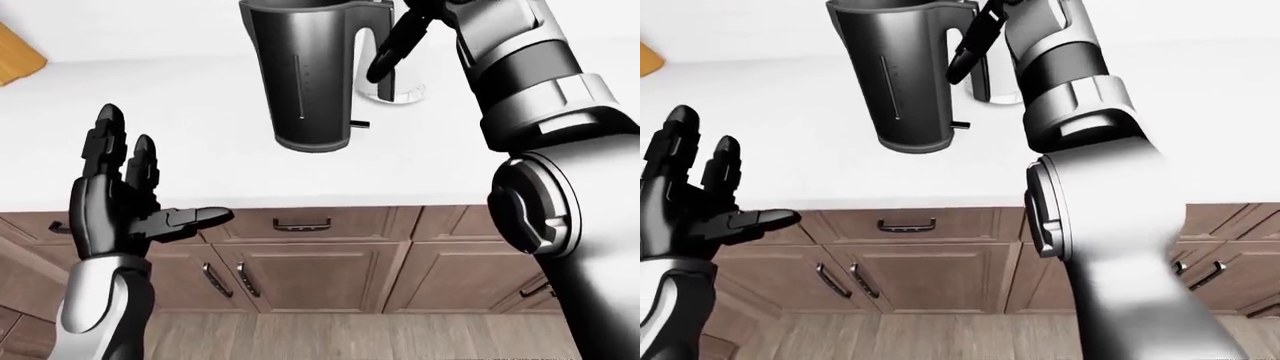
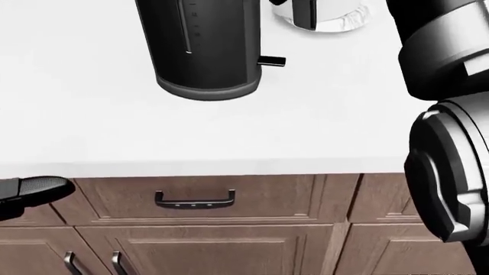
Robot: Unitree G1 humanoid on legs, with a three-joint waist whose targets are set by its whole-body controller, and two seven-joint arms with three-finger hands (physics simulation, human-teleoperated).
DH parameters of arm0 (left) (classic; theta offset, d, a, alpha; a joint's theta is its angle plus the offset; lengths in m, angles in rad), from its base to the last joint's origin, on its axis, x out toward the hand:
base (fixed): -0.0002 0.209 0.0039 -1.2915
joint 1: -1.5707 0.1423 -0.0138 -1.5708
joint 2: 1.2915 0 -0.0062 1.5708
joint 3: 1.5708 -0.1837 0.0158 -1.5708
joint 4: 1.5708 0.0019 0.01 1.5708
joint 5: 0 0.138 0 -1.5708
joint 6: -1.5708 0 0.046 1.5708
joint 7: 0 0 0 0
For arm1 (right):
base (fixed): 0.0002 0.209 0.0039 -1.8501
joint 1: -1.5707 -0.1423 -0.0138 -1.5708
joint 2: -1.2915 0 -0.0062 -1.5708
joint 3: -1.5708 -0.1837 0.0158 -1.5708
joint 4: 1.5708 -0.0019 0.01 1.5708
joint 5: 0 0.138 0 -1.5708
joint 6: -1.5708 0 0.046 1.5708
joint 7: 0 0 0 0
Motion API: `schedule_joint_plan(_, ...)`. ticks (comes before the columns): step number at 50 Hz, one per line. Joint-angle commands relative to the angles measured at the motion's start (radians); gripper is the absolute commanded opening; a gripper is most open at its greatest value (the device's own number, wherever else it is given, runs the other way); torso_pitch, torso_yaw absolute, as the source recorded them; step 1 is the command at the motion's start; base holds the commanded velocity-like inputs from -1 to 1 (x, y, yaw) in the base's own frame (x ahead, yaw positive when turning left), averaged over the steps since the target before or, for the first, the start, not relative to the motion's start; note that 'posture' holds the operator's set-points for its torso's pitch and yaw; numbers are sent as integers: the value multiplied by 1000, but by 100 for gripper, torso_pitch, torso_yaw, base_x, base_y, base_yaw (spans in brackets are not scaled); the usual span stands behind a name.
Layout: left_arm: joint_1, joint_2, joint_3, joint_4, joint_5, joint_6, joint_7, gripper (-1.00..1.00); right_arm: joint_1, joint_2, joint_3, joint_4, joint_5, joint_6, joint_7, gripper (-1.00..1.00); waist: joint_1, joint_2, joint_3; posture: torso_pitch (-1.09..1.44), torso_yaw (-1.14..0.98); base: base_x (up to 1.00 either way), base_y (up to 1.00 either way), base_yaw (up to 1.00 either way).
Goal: Close the lid of the electric kettle.
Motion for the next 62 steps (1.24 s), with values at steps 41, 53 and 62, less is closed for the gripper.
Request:
schedule_joint_plan(41,-6,-4,-9,-23,13,-56,-14,100,-115,224,47,-2,-107,-139,81,100,7,4,-12,0,0,0,0,0)
schedule_joint_plan(53,-10,-2,-7,1,17,-71,-19,100,-110,231,51,-5,-149,-161,120,100,4,8,-14,0,0,0,0,0)
schedule_joint_plan(62,-1,-5,-9,9,24,-83,-24,100,-184,128,40,7,-186,-177,148,100,7,3,-1,0,0,0,0,0)
